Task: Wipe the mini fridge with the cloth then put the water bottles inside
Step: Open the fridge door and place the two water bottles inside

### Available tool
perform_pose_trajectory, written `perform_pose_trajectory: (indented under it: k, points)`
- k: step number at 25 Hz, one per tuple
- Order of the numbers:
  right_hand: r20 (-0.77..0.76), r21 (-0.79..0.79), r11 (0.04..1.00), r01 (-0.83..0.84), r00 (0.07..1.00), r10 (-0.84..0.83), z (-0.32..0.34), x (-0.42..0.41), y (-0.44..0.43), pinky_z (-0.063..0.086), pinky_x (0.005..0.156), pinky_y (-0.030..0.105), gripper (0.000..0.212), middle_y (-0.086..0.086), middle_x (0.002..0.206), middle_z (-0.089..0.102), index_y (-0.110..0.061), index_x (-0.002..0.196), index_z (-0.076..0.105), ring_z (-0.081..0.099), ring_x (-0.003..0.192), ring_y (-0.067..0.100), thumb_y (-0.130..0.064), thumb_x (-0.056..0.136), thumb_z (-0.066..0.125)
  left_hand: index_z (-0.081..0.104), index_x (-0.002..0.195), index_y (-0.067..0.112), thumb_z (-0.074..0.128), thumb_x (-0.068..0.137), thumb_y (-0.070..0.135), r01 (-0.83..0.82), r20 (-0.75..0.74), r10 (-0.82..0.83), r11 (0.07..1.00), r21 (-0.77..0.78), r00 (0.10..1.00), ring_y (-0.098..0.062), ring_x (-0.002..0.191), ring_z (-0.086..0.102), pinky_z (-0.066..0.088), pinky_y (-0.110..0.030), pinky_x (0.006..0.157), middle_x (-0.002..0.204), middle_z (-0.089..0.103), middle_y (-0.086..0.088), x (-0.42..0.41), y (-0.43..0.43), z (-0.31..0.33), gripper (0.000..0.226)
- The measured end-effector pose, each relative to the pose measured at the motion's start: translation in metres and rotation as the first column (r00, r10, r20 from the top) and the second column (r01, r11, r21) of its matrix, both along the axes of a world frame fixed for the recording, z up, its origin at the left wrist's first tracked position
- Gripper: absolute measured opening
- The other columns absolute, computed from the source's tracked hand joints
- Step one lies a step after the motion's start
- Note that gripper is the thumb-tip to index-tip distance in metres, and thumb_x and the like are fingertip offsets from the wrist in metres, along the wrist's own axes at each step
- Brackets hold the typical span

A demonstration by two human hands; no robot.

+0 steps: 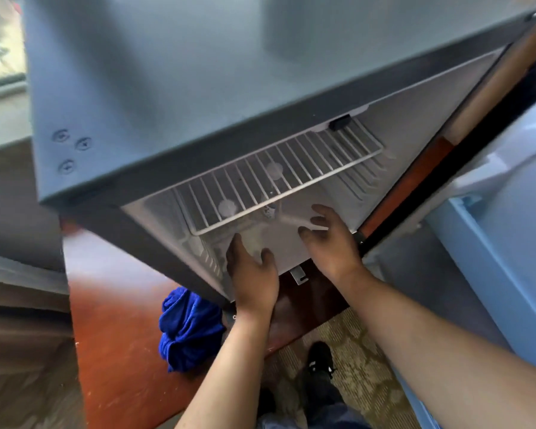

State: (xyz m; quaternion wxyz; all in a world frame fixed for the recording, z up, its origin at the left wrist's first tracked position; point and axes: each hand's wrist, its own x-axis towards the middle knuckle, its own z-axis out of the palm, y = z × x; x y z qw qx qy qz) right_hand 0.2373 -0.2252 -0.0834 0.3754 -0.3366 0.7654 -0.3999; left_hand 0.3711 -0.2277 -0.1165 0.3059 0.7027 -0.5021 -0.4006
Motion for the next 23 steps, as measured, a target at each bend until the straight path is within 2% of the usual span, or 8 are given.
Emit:
perform_pose_trajectory:
  k: [3, 4, 6, 9, 11, 15, 19, 23]
  points:
    - [-0.023, -0.124, 0.991, 0.042, 0.999, -0.045, 0.039, -0.005, 0.042, 0.054, 0.082, 0.020, 0.032, -0.007, 0.097, 0.068, -0.024, 0.122, 0.066, 0.066, 0.082, -0.007, -0.016, 0.091, 0.068, 0.025, 0.159, 0.016, 0.056, 0.100, 0.026, 0.126, -0.028, -0.124, 0.989, 0.078, 0.992, -0.026, 0.150, 0.032, 0.027, -0.034, 0.121, 0.164, 0.031, -0.008, 0.008, 0.021, 0.009, 0.067]
    - [-0.031, -0.155, 0.987, 0.041, 0.998, -0.047, 0.051, -0.005, 0.056, 0.057, 0.081, 0.026, 0.030, -0.010, 0.091, 0.068, -0.025, 0.121, 0.067, 0.065, 0.076, -0.006, -0.017, 0.092, 0.068, 0.025, 0.159, 0.017, 0.056, 0.100, 0.025, 0.152, -0.031, -0.150, 0.985, 0.078, 0.988, -0.026, 0.149, 0.033, 0.028, -0.033, 0.120, 0.164, 0.031, -0.007, 0.009, 0.026, 0.012, 0.067]
    - [-0.033, -0.197, 0.980, 0.038, 0.998, -0.046, 0.073, -0.007, 0.085, 0.059, 0.083, 0.040, 0.031, -0.011, 0.091, 0.070, -0.031, 0.121, 0.067, 0.068, 0.082, 0.003, -0.025, 0.090, 0.068, 0.024, 0.160, 0.019, 0.055, 0.099, 0.023, 0.169, -0.038, -0.167, 0.983, 0.065, 0.985, -0.027, 0.147, 0.036, 0.031, -0.032, 0.116, 0.163, 0.032, -0.008, 0.012, 0.029, 0.020, 0.068]
    - [-0.054, -0.191, 0.982, 0.009, 0.998, -0.019, 0.096, -0.008, 0.125, 0.060, 0.086, 0.043, 0.034, -0.010, 0.100, 0.072, -0.042, 0.121, 0.064, 0.072, 0.094, 0.012, -0.035, 0.088, 0.066, 0.023, 0.160, 0.016, 0.054, 0.099, 0.022, 0.175, -0.006, -0.176, 0.978, 0.111, 0.984, -0.032, 0.146, 0.037, 0.036, -0.037, 0.114, 0.163, 0.030, -0.013, 0.021, 0.023, 0.023, 0.069]
    - [-0.061, -0.186, 0.982, -0.023, 0.998, 0.012, 0.100, -0.006, 0.142, 0.059, 0.089, 0.041, 0.034, -0.008, 0.100, 0.072, -0.038, 0.123, 0.065, 0.072, 0.092, 0.014, -0.031, 0.090, 0.066, 0.028, 0.158, 0.015, 0.056, 0.096, 0.023, 0.211, 0.081, -0.222, 0.969, 0.124, 0.972, -0.034, 0.147, 0.035, 0.035, -0.038, 0.116, 0.162, 0.032, -0.015, 0.024, 0.021, 0.018, 0.069]
    - [-0.017, -0.165, 0.984, -0.067, 0.998, 0.065, 0.088, -0.001, 0.159, 0.060, 0.084, 0.047, 0.031, -0.007, 0.098, 0.072, -0.036, 0.122, 0.065, 0.072, 0.086, 0.017, -0.026, 0.092, 0.065, 0.030, 0.157, 0.022, 0.056, 0.096, 0.029, 0.325, 0.213, -0.374, 0.916, 0.234, 0.903, -0.035, 0.149, 0.031, 0.035, -0.036, 0.116, 0.166, 0.020, -0.015, 0.026, 0.033, -0.001, 0.066]
    - [-0.007, -0.093, 0.987, -0.133, 0.991, 0.133, 0.068, 0.000, 0.186, 0.061, 0.083, 0.042, 0.030, -0.010, 0.096, 0.071, -0.038, 0.122, 0.064, 0.071, 0.085, 0.017, -0.028, 0.093, 0.063, 0.025, 0.158, 0.023, 0.057, 0.096, 0.035, 0.419, 0.385, -0.590, 0.793, 0.443, 0.710, -0.040, 0.154, 0.016, 0.031, -0.045, 0.121, 0.170, 0.000, -0.012, 0.032, 0.047, -0.026, 0.071]
    - [0.012, -0.044, 0.986, -0.163, 0.986, 0.164, 0.059, -0.006, 0.193, 0.059, 0.079, 0.038, 0.028, -0.008, 0.095, 0.072, -0.040, 0.119, 0.064, 0.072, 0.083, 0.022, -0.026, 0.094, 0.062, 0.024, 0.156, 0.018, 0.059, 0.094, 0.026, 0.382, 0.494, -0.463, 0.887, 0.262, 0.736, -0.044, 0.151, 0.014, 0.035, -0.051, 0.114, 0.166, 0.002, -0.013, 0.027, 0.057, -0.034, 0.072]
